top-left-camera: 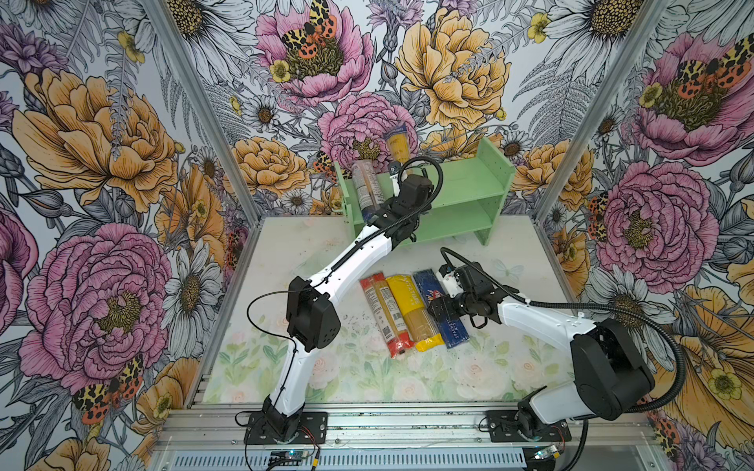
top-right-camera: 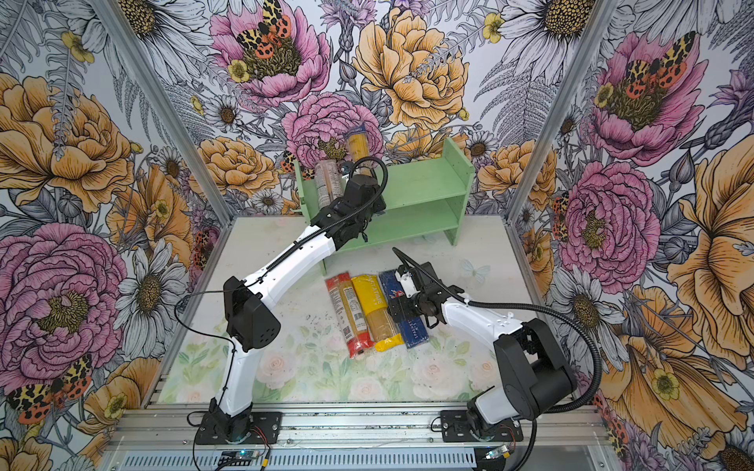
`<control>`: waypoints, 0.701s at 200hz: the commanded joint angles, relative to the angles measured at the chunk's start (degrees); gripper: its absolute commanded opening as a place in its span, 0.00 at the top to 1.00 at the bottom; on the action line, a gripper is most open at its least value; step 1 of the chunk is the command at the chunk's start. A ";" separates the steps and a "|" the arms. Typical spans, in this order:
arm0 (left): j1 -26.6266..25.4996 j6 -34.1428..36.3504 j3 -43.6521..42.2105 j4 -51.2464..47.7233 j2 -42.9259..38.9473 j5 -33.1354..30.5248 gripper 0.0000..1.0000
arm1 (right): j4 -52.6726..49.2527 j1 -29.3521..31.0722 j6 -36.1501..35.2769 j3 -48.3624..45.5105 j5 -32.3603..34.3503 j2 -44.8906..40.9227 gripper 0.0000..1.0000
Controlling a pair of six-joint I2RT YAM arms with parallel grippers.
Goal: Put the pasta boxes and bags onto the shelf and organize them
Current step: 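Lower the Ankara bag beside the clear bag on the lower tier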
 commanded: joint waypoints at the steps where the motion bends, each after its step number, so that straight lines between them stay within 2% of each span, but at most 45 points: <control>1: 1.25 -0.27 1.53 6.89 -0.62 -0.71 0.73 | -0.39 -0.42 -0.14 0.09 0.10 -0.93 0.02; 46: 1.35 -0.46 1.00 6.87 -0.41 -0.30 0.64 | -0.54 -0.38 -0.14 0.15 0.17 -0.88 0.02; 78: 1.51 -0.63 0.69 6.87 -0.33 -0.14 0.54 | -0.60 -0.40 -0.07 0.18 0.36 -0.87 0.02; 140: 1.87 -1.64 -0.49 6.87 -0.32 0.52 0.52 | -0.70 -0.39 -0.05 0.18 0.20 -0.93 0.02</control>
